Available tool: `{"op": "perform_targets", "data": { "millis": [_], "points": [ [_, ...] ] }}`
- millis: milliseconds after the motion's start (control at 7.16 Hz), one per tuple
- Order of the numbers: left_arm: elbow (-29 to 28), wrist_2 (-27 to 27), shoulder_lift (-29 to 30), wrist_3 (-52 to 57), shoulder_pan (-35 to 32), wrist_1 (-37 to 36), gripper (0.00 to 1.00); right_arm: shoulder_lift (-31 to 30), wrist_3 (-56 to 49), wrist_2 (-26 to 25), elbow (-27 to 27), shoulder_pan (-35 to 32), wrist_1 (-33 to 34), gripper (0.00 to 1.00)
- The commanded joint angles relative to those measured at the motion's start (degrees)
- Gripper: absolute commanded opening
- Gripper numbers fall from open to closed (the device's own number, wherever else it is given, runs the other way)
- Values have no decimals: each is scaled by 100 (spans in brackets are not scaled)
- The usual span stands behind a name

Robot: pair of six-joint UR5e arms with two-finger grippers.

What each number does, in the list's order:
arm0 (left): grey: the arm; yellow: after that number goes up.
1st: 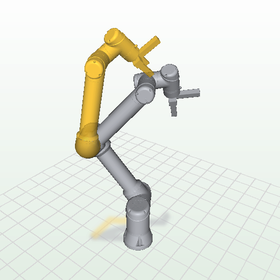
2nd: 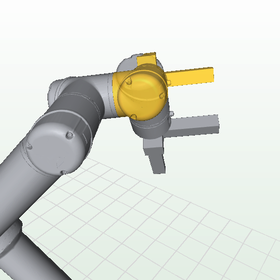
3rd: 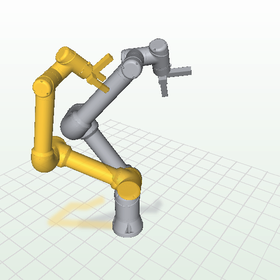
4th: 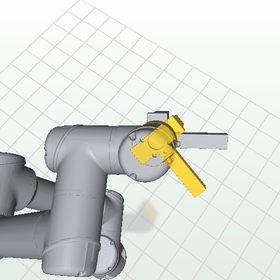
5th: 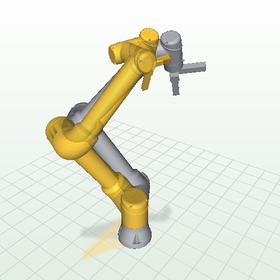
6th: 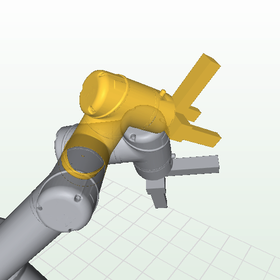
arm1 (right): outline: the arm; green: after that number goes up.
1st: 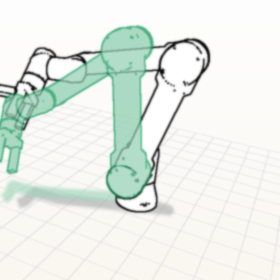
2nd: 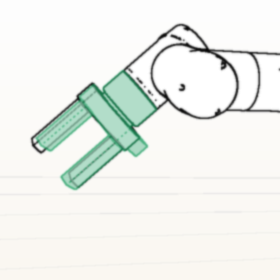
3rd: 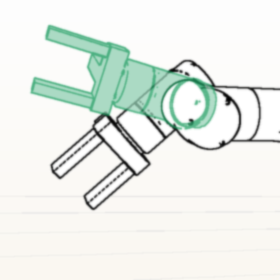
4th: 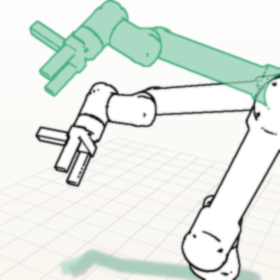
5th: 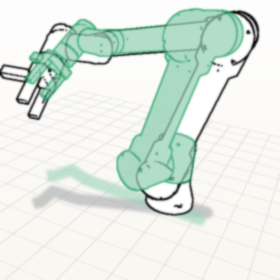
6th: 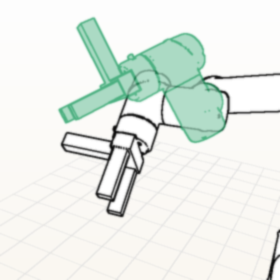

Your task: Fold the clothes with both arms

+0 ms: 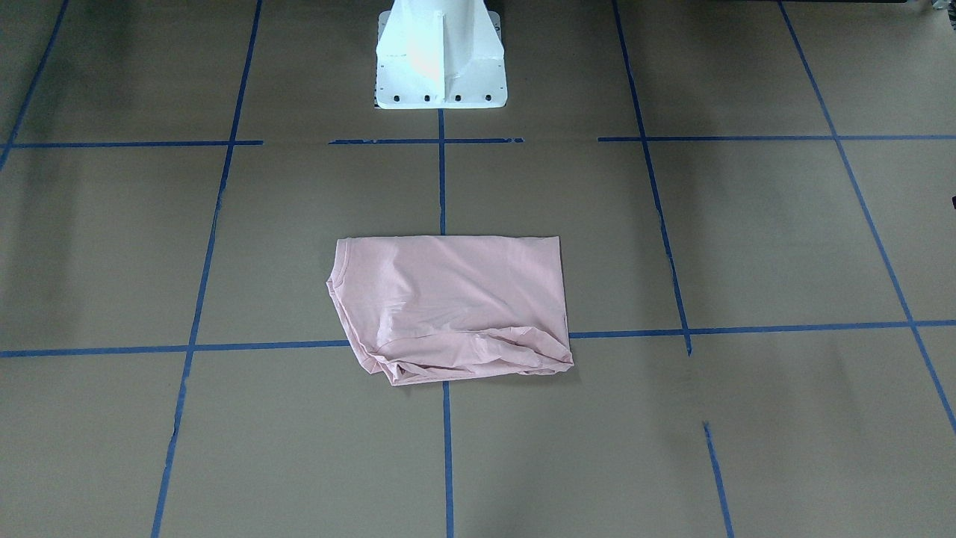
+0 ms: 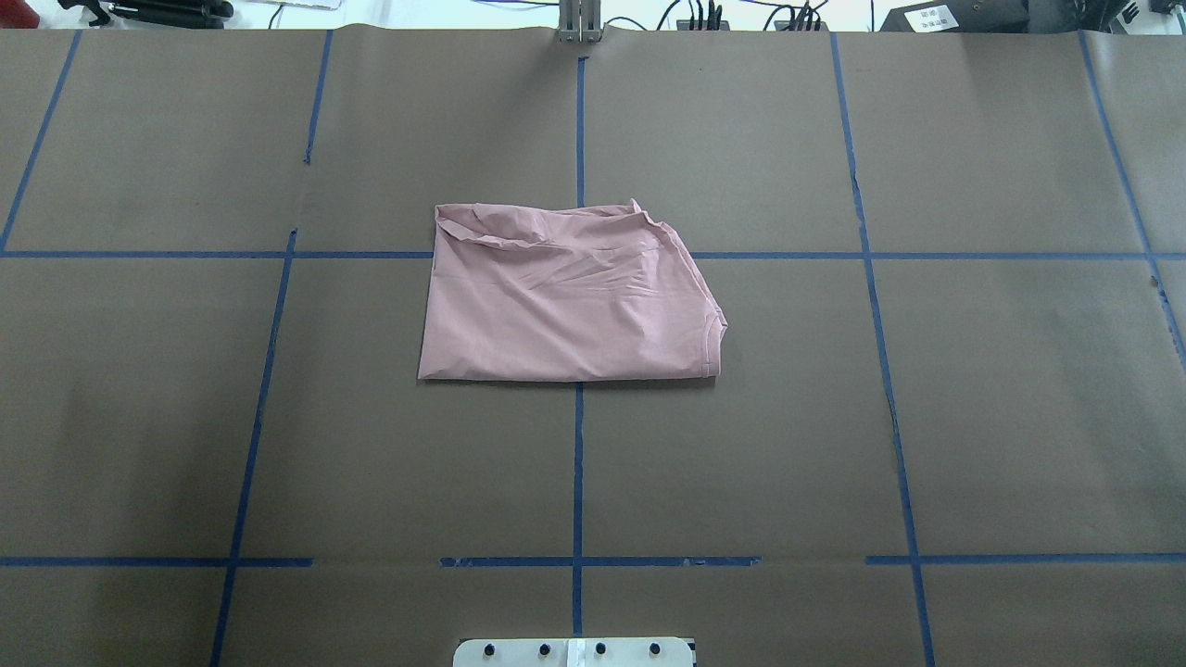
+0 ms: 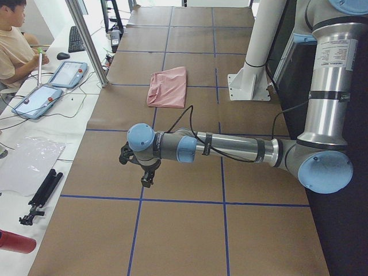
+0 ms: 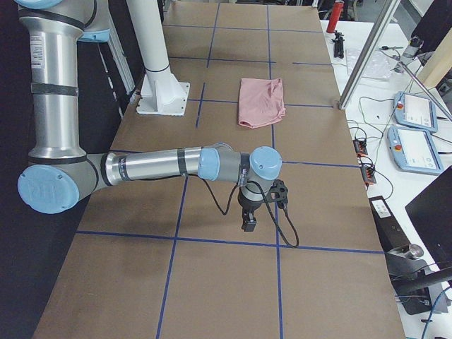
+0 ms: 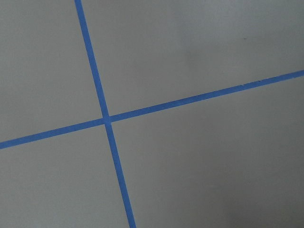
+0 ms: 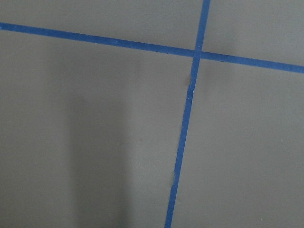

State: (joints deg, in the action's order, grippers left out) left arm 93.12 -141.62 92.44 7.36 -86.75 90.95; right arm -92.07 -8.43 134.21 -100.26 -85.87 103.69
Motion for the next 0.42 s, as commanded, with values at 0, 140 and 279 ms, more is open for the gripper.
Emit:
{"op": "perform_targets", "data": {
  "millis": [0,140,279],
  "points": [
    [127,-67,10,-6,0,10,100,-4,0,44,42,0,-7,100],
    [197,-67,19,-15,0,10,100,4,0,44,42,0,-7,100],
    [224,-85,10,-7,0,2,100,4,8,52,42,0,-7,100]
  ]
}}
